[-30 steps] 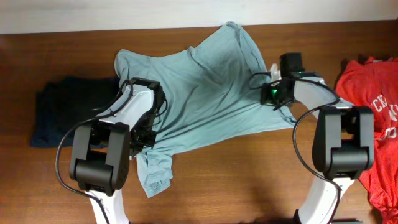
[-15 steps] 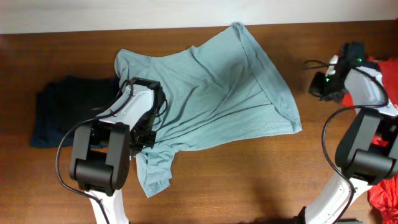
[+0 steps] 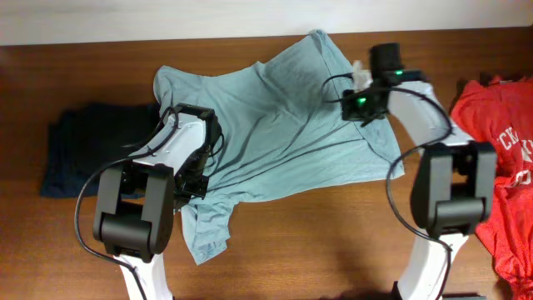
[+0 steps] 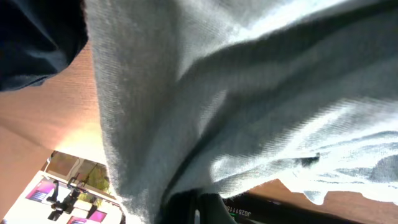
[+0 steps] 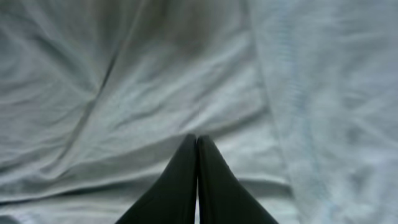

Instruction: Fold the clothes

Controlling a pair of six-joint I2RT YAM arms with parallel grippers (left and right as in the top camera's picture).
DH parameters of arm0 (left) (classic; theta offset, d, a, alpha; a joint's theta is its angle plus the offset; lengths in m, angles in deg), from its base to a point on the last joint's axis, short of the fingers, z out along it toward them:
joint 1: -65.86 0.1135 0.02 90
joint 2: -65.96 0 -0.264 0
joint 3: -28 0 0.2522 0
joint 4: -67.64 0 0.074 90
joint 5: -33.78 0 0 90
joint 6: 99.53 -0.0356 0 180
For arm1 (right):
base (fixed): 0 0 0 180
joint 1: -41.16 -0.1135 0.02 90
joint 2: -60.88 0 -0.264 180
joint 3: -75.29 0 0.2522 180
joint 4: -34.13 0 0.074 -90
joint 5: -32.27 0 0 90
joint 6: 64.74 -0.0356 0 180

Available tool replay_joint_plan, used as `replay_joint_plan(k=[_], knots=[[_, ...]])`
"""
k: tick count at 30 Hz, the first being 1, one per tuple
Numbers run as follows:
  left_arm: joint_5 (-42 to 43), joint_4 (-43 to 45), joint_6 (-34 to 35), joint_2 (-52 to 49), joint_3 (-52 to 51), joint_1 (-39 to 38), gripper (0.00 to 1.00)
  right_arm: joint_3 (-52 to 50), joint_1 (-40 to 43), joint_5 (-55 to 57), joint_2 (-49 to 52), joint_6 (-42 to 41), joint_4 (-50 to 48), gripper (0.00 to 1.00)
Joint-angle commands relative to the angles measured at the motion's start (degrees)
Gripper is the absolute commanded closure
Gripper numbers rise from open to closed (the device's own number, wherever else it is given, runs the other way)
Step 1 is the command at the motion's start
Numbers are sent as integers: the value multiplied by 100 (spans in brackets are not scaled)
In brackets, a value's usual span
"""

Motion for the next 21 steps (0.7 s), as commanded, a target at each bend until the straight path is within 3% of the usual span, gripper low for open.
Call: replay_joint_plan(k=[1, 6, 15, 21], knots=[[-85, -37, 116, 7, -15, 11, 99, -61, 44, 446, 380, 33, -66, 95], [-85, -37, 116, 7, -15, 13, 99, -61, 111, 531, 688, 33, -76, 96], [-127, -55, 118, 7, -15, 13, 99, -20, 737, 2135, 697, -166, -20, 96], [-125, -50, 118, 7, -13, 13, 99, 90, 1508, 1926, 682, -297, 289, 96]])
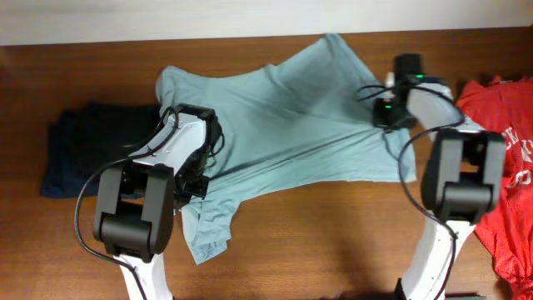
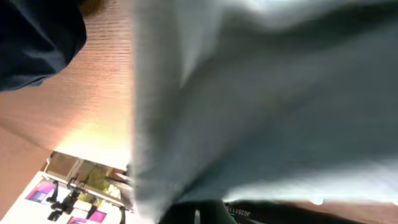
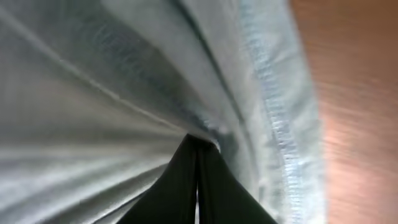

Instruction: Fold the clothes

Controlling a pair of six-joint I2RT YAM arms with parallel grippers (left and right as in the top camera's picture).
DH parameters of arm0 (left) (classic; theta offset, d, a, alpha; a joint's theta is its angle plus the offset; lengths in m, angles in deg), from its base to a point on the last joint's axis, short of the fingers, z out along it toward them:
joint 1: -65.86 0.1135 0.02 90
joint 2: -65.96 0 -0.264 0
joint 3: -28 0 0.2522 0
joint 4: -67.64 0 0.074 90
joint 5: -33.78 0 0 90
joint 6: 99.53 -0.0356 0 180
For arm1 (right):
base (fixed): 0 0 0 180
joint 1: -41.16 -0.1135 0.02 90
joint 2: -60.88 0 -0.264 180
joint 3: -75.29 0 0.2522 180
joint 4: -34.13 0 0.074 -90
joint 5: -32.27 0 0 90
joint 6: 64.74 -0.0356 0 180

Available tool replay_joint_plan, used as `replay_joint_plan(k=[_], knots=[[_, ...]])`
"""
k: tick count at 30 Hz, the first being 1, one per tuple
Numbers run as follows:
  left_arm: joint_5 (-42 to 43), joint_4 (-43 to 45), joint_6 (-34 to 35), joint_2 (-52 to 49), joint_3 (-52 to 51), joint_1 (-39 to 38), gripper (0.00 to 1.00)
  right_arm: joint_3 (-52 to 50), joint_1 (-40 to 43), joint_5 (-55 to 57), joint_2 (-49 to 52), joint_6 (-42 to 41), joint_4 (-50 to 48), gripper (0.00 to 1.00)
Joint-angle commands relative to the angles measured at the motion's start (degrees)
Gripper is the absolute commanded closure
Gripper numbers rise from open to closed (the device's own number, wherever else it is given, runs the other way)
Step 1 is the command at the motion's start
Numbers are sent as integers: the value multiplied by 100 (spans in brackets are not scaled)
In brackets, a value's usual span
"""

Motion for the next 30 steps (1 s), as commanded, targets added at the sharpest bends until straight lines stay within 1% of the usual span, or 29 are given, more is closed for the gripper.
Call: replay_joint_plan(k=[1, 6, 12, 14, 16, 18, 21, 24, 27, 30], knots=[[-138, -48, 118, 7, -13, 13, 99, 85, 588, 291, 85, -122, 223, 96], [-142, -46, 118, 7, -13, 15, 99, 546, 933, -719, -52, -7, 590, 96], [-140, -50, 118, 7, -13, 15, 100, 1080, 933, -918, -223, -24, 1001, 96], [-140, -48, 118, 7, -13, 15, 99, 1158, 868, -1392, -256, 120, 1073, 96], [-140, -48, 118, 7, -13, 15, 99, 1169, 715, -2214, -260, 400, 1060, 95], [-140, -48, 118, 7, -13, 15, 99, 1163, 470, -2496, -251, 446, 1003, 96], [-140, -46, 118, 7, -13, 15, 99, 1128, -9, -2164, -238, 442, 621, 94], [-140, -48, 118, 7, -13, 13, 99, 1123, -393, -1331, -96, 258, 120, 91], [-146, -44, 118, 7, -13, 15, 99, 1123, -542, -737, 103, 160, -168, 90], [-184, -46, 118, 7, -13, 15, 99, 1123, -511, -310, 341, 160, -361, 90]])
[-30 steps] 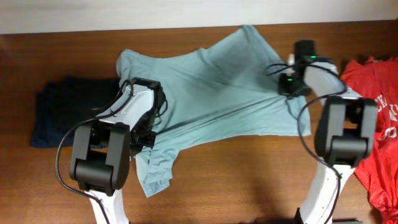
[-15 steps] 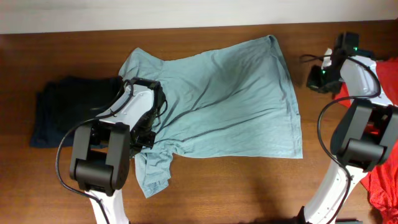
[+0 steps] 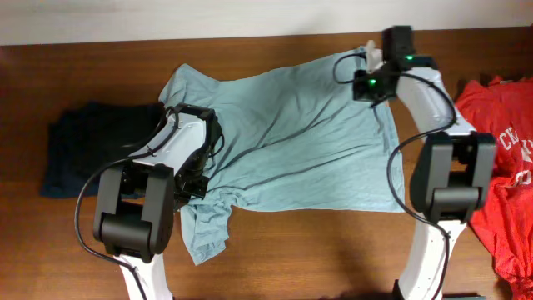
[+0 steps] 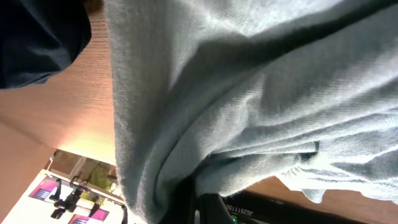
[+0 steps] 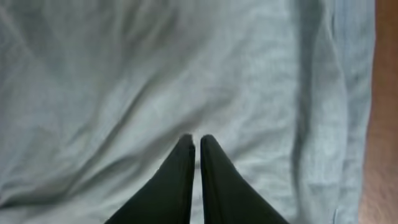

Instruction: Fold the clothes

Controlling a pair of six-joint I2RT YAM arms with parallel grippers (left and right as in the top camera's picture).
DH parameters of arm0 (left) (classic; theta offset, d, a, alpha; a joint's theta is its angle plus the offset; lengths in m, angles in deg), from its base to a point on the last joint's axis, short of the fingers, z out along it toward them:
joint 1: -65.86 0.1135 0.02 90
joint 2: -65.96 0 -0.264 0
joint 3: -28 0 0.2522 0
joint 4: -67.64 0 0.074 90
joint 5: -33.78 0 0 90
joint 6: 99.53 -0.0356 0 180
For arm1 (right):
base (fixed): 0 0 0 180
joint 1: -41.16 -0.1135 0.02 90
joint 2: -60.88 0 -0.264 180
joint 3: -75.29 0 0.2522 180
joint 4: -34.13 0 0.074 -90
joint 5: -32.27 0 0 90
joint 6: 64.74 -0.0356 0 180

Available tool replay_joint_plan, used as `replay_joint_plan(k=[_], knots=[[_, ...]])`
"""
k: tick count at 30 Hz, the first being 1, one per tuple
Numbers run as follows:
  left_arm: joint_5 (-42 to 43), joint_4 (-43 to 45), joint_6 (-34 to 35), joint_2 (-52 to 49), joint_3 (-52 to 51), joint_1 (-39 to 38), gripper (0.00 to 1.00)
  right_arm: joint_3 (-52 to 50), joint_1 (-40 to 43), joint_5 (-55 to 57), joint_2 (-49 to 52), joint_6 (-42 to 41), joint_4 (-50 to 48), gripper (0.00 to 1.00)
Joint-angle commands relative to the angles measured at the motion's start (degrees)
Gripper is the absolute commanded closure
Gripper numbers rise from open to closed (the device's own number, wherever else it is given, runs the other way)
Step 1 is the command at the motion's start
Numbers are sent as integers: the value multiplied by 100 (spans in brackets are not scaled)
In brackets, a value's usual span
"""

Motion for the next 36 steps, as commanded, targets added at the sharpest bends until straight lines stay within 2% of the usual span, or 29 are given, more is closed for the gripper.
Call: replay_joint_plan(k=[1, 8, 11, 19, 22, 28, 32, 33, 36], knots=[[-127, -17, 118, 7, -17, 17, 99, 63, 188, 925, 391, -87, -140, 90], [-127, -11, 118, 7, -15, 17, 99, 63, 776, 1047, 560, -92, -138, 89], [-127, 2, 118, 7, -15, 15, 100, 101, 1071, 632, 527, -190, 61, 92], [-129, 22, 118, 7, -15, 15, 99, 149, 994, -402, 404, -188, 9, 93], [-131, 20, 118, 7, -15, 15, 100, 208, 944, -774, 398, -190, 87, 96], [-188, 125, 118, 7, -15, 15, 99, 229, 994, -778, -26, -184, 450, 96], [-186, 162, 122, 7, -15, 15, 99, 229, 988, -761, -450, -153, 1427, 96], [-181, 210, 140, 7, -15, 15, 99, 229, 966, -763, -461, -157, 1733, 96], [-52, 343, 138, 7, 9, 11, 86, 149, 903, -756, -457, -146, 2146, 96]])
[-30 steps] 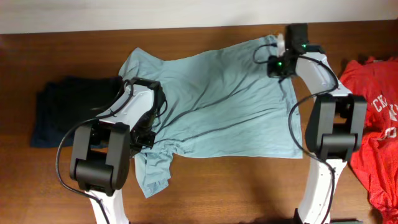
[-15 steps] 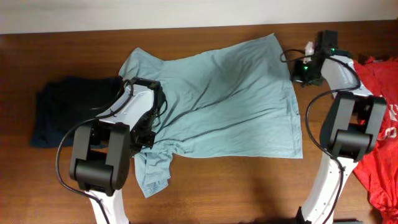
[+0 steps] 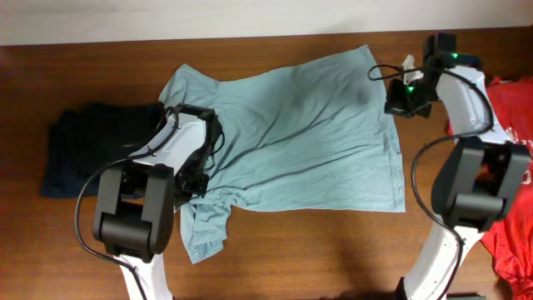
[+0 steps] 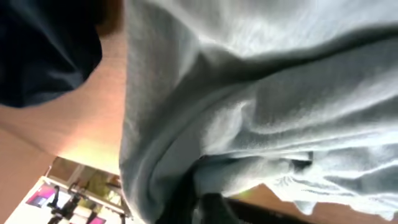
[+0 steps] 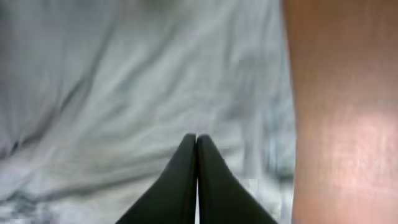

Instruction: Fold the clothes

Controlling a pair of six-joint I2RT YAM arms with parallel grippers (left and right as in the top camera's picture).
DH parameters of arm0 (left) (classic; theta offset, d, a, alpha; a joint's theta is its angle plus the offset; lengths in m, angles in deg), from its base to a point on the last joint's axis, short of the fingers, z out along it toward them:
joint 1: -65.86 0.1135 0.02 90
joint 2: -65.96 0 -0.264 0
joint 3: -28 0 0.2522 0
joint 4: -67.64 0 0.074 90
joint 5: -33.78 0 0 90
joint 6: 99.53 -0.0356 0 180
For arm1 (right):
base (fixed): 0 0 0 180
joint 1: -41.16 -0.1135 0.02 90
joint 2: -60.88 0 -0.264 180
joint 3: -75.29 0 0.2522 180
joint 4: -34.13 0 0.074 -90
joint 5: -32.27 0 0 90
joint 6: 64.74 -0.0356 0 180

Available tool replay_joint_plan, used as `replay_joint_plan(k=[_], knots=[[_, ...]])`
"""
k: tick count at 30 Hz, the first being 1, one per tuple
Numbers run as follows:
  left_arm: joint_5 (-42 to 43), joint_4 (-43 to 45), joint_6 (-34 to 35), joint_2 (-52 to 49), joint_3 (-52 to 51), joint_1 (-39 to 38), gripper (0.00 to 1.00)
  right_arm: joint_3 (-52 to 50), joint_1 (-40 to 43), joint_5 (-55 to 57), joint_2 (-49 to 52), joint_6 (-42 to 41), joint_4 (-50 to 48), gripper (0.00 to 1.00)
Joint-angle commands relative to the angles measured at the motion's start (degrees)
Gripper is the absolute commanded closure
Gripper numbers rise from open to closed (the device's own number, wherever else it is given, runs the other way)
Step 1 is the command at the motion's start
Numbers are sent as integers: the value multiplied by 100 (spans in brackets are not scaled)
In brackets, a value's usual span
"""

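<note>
A light teal T-shirt (image 3: pixel 300 142) lies spread across the wooden table (image 3: pixel 333 250), its left sleeve area still rumpled. My left gripper (image 3: pixel 197 173) sits at the shirt's left side, shut on a bunched fold of the fabric (image 4: pixel 205 155); its dark fingers (image 4: pixel 208 208) are half buried in the cloth. My right gripper (image 3: pixel 400 102) is at the shirt's upper right edge. In the right wrist view it (image 5: pixel 196 138) is shut, tips over flat fabric (image 5: pixel 124 93), with bare table (image 5: pixel 342 112) just to the right.
A dark navy garment (image 3: pixel 83 150) lies left of the shirt and also shows as the navy garment (image 4: pixel 43 50) in the left wrist view. A red shirt (image 3: pixel 518 117) lies at the table's right edge, behind my right arm.
My right gripper has moved from the shirt's upper right area to its right edge, and its slightly parted fingers are now shut. The shirt's upper right corner lies wider. The left gripper holds as before.
The shirt first lay rumpled with my right gripper shut in its right half. Then that gripper was further right and the cloth was stretched taut. Later the shirt lay spread, with the fingers slightly apart near the top right. Now they are shut at the right edge. The left gripper kept its hold.
</note>
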Motion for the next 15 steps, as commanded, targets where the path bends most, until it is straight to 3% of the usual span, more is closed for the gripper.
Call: replay_joint_plan(k=[1, 5, 7, 8, 10, 11, 13, 15], knots=[[79, 107, 114, 7, 50, 11, 85, 11, -74, -72, -164, -2, 319, 95], [223, 55, 114, 289, 417, 7, 83, 11, -63, -72, -164, -2, 549, 91], [219, 63, 111, 564, 693, 11, 75, 11, -63, -72, -164, -4, 708, 87], [221, 105, 111, 699, 855, 13, 69, 11, -63, -74, -164, -4, 780, 85], [229, 328, 107, 957, 1189, 17, 42, 11, -76, -74, -164, -4, 949, 80], [302, 538, -11, 1056, 1342, 17, 37, 11, -94, -76, -164, -7, 1003, 79], [885, 1320, -734, 1178, 1558, 15, 37, 11, -149, -76, -164, -4, 1080, 78], [1432, 2083, -1252, 1174, 1565, 17, 55, 11, -236, -74, -164, -2, 1117, 79]])
